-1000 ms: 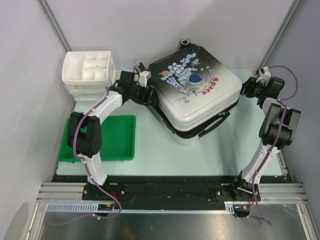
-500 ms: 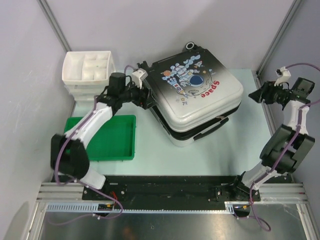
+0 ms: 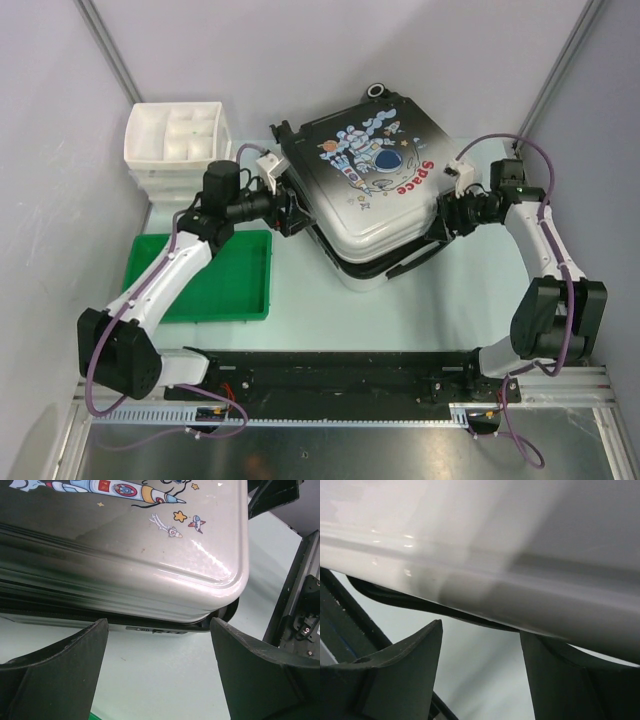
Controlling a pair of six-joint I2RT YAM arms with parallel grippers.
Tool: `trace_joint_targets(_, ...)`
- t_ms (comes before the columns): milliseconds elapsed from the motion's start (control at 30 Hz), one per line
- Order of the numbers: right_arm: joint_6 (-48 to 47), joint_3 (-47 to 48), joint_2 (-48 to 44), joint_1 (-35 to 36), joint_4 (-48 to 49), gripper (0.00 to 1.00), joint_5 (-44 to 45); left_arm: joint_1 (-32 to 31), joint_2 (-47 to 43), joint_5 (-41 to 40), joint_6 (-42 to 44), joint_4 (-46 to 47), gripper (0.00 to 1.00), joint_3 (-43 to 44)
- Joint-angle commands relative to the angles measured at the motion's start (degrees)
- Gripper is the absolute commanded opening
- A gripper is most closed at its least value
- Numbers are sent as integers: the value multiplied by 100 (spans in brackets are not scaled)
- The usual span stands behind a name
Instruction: Open, take out, and arrange the luggage
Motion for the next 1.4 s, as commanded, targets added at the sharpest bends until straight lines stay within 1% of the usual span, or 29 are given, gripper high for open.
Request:
trace_joint_targets(0, 208, -241, -45, 203, 431, 69, 2, -29, -315, 176, 60, 99, 88, -34)
trace_joint_targets(100, 331, -636, -221, 290, 729, 75, 160, -38, -307, 202, 60, 99, 88, 1)
trace_joint_targets(167, 427, -874, -414, 360, 1185, 82, 353, -46, -263, 237, 60, 108, 88, 36)
trace_joint_targets(267, 585, -1234, -599, 457, 1756, 83, 678, -64, -219, 220, 69, 99, 87, 71)
trace_joint_targets(300, 760, -1496, -678, 458, 1950, 83, 758, -73, -219, 237, 60, 108, 87, 71)
trace_joint_targets(333, 866, -1664, -800, 449, 2465, 82, 837, -82, -219, 228, 69, 99, 87, 63)
trace_joint_targets(367, 937, -1901, -1167, 423, 2766, 82, 794, -82, -227, 220, 60, 99, 87, 28)
trace_joint_targets(433, 1069, -2532, -1555, 396, 3511, 82, 855, -91, -271, 228, 60, 99, 87, -16)
trace_joint_targets(467, 1061, -2675, -1845, 405, 3664, 82, 846, -91, -280, 228, 60, 99, 87, -43)
trace_joint_targets(533, 1052, -2930, -2014, 457, 3910, 80, 995, -91, -306, 202, 78, 99, 87, -69)
trace_joint_targets(600, 1078, -2993, -2058, 493, 3973, 73, 1565, -91, -333, 167, 78, 99, 87, -96)
trace_joint_targets(633, 1244, -3010, -2050, 493, 4060, 66, 1811, -91, -359, 158, 69, 99, 87, -104)
trace_joint_targets(667, 1324, -3010, -2024, 484, 4070, 54, 2205, -91, -368, 115, 78, 99, 88, -122)
trace_joint_targets(733, 1595, -3010, -2119, 327, 3965, 40, 2410, -91, -403, 35, 78, 99, 88, -139)
trace_joint_targets(767, 1901, -3010, -2190, 82, 3895, 28, 2428, -91, -412, 18, 69, 99, 87, -148)
trace_joint_targets(800, 2061, -3019, -2277, -33, 3824, 25, 2411, -91, -421, 17, 69, 90, 88, -174)
trace_joint_targets(833, 2176, -3011, -2557, -156, 3632, 25, 2359, -91, -438, 17, 69, 90, 88, -192)
trace_joint_targets(867, 2247, -3010, -2690, -445, 3526, 26, 2184, -91, -447, 26, 69, 99, 88, -210)
trace_joint_targets(900, 2369, -3010, -2830, -543, 3455, 27, 2095, -91, -456, 9, 78, 90, 88, -262)
trace_joint_targets(933, 2344, -3010, -3006, -666, 3272, 37, 1886, -91, -465, 17, 87, 90, 88, -280)
trace_joint_targets(967, 2274, -3010, -3095, -720, 3157, 42, 1570, -91, -465, 26, 95, 99, 88, -306)
trace_joint_targets(1033, 2169, -3010, -3209, -537, 2928, 49, 1532, -91, -430, 44, 69, 90, 88, -350)
trace_joint_targets(1067, 2168, -3010, -3323, -405, 2901, 52, 1715, -91, -421, 44, 60, 99, 88, -351)
trace_joint_targets(1100, 2273, -3010, -3385, -38, 2892, 53, 1934, -91, -412, 44, 60, 90, 87, -351)
trace_joint_targets(1133, 2309, -3010, -3420, 157, 2979, 53, 2145, -91, -386, 35, 69, 99, 88, -342)
trace_joint_targets(1167, 2361, -3010, -3429, 385, 3032, 55, 2626, -91, -394, 26, 60, 99, 87, -342)
trace_joint_targets(1200, 2431, -3010, -3395, 788, 3085, 56, 2865, -91, -377, 18, 60, 108, 88, -307)
trace_joint_targets(1267, 2467, -3002, -3290, 1115, 3191, 57, 3374, -90, -386, -9, 60, 99, 88, -298)
trace_joint_targets(1367, 2511, -2967, -2965, 1582, 3226, 57, 3894, -91, -395, -18, 60, 99, 88, -280)
